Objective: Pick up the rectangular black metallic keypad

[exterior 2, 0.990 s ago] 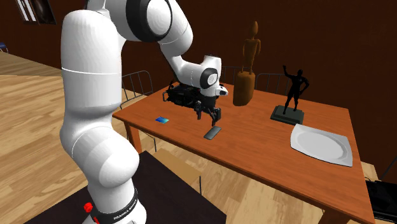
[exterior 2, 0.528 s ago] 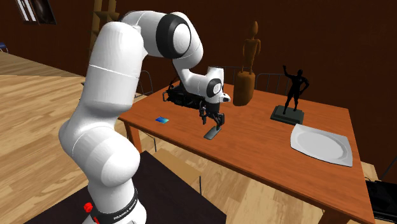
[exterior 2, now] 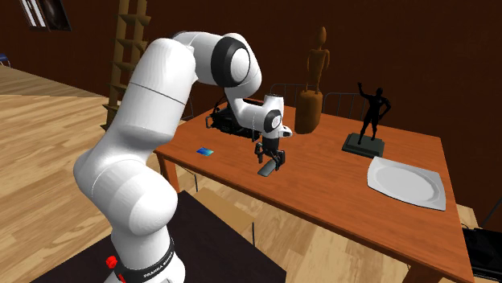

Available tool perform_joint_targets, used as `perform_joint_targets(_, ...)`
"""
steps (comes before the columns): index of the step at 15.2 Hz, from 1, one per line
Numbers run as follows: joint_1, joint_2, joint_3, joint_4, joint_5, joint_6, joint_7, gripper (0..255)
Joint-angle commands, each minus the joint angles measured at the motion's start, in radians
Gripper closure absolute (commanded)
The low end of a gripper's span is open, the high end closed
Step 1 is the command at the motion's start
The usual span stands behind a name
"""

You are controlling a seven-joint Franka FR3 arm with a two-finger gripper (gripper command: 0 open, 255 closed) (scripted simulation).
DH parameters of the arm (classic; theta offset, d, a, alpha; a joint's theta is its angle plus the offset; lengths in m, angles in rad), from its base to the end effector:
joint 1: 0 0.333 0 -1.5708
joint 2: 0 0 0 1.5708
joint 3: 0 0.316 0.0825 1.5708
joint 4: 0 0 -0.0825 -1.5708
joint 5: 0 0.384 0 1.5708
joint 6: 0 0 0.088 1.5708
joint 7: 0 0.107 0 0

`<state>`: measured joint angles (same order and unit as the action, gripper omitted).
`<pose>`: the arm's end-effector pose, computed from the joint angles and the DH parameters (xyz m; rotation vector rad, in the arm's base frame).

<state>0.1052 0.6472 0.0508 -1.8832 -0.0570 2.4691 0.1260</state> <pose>0.6182 0.0963 0.1565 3.1269 0.1037 -0.0922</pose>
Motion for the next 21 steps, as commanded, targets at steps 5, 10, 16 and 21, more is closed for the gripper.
perform_joint_targets(5, 0.000, 0.030, -0.002, 0.008, -0.002, 0.023, 0.000, 255)
perform_joint_targets(10, -0.001, 0.030, -0.002, 0.010, -0.002, 0.020, -0.001, 255)
perform_joint_targets(16, -0.001, -0.005, 0.000, -0.003, 0.000, -0.002, -0.001, 255)
perform_joint_targets(21, -0.003, -0.059, 0.004, -0.013, 0.004, -0.046, -0.003, 255)
